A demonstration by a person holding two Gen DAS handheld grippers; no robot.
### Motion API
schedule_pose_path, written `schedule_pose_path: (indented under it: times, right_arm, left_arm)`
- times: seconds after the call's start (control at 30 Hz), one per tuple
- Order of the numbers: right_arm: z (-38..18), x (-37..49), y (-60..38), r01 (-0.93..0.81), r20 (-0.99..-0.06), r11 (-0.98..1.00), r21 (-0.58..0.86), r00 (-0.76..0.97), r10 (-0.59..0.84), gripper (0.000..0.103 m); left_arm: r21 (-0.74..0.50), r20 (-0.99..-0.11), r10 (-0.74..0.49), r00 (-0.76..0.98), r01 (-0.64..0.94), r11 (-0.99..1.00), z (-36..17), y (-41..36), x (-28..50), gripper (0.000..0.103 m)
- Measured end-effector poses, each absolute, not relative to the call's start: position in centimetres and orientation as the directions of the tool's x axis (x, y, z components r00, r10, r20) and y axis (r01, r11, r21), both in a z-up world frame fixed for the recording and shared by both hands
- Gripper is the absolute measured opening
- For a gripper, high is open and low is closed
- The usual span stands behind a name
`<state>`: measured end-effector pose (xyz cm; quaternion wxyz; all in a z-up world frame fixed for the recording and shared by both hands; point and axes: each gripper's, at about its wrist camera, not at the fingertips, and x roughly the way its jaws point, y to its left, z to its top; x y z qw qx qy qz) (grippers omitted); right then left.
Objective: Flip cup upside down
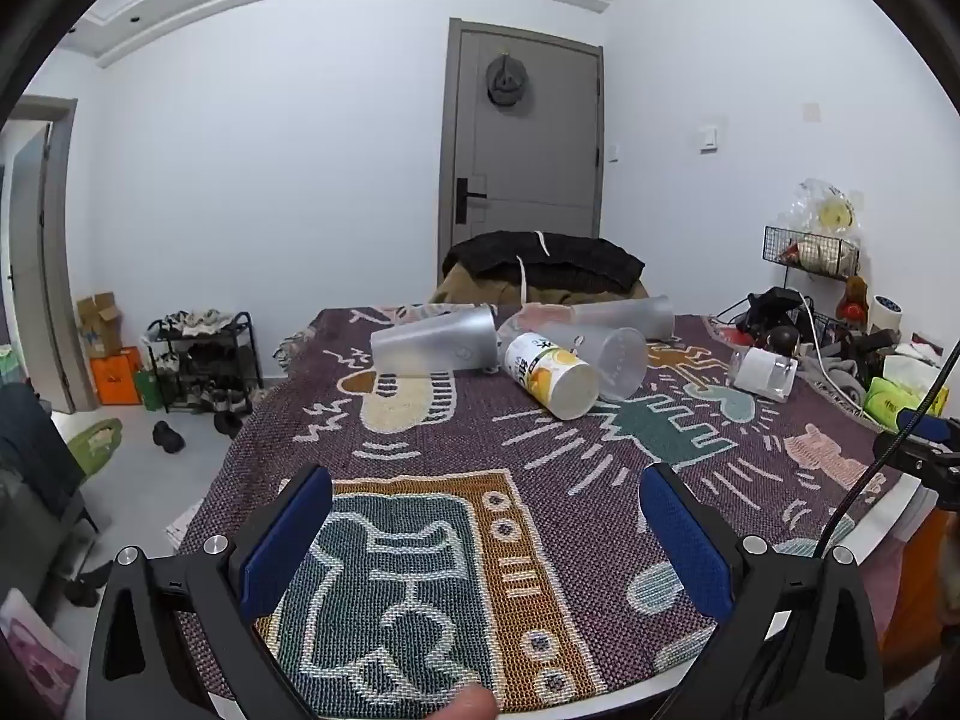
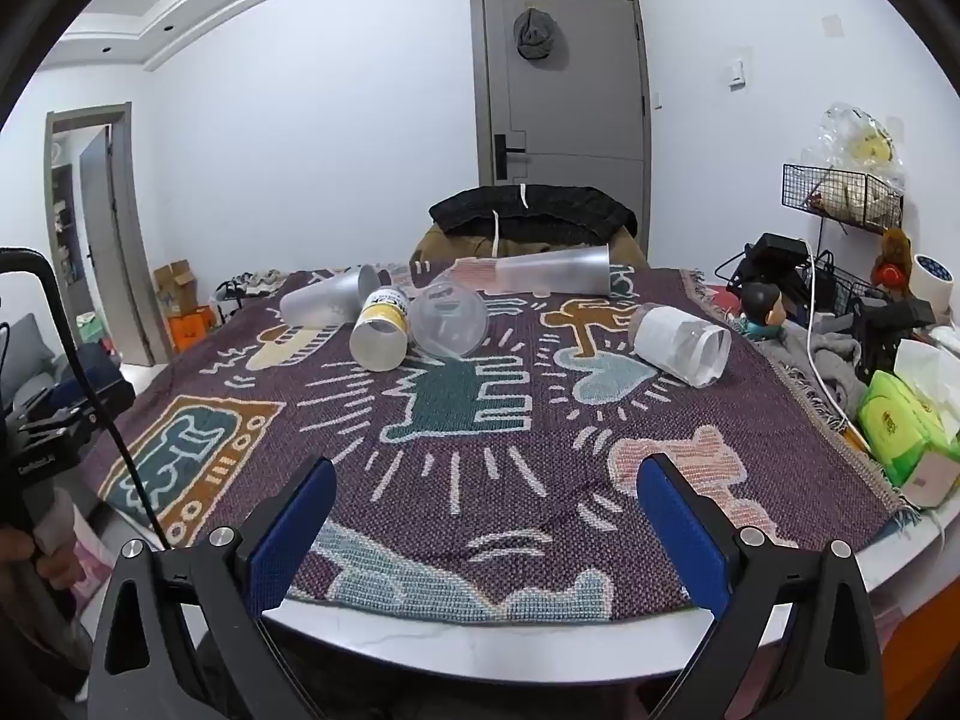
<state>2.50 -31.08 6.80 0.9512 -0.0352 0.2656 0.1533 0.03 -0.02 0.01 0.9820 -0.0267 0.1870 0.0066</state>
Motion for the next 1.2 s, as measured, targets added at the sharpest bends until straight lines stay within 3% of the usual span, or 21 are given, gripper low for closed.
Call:
schedule_pose_path:
  times: [1.2]
  right_arm:
    - [7.1,2.1,-30.8,-0.296,-0.505,0.955,0.002,0.824,0.257,0.101]
  left_arm:
    - [-0.030,-0.318,0.015,0.948,-0.026,0.999,1.8,0.6,-1.7,0.102]
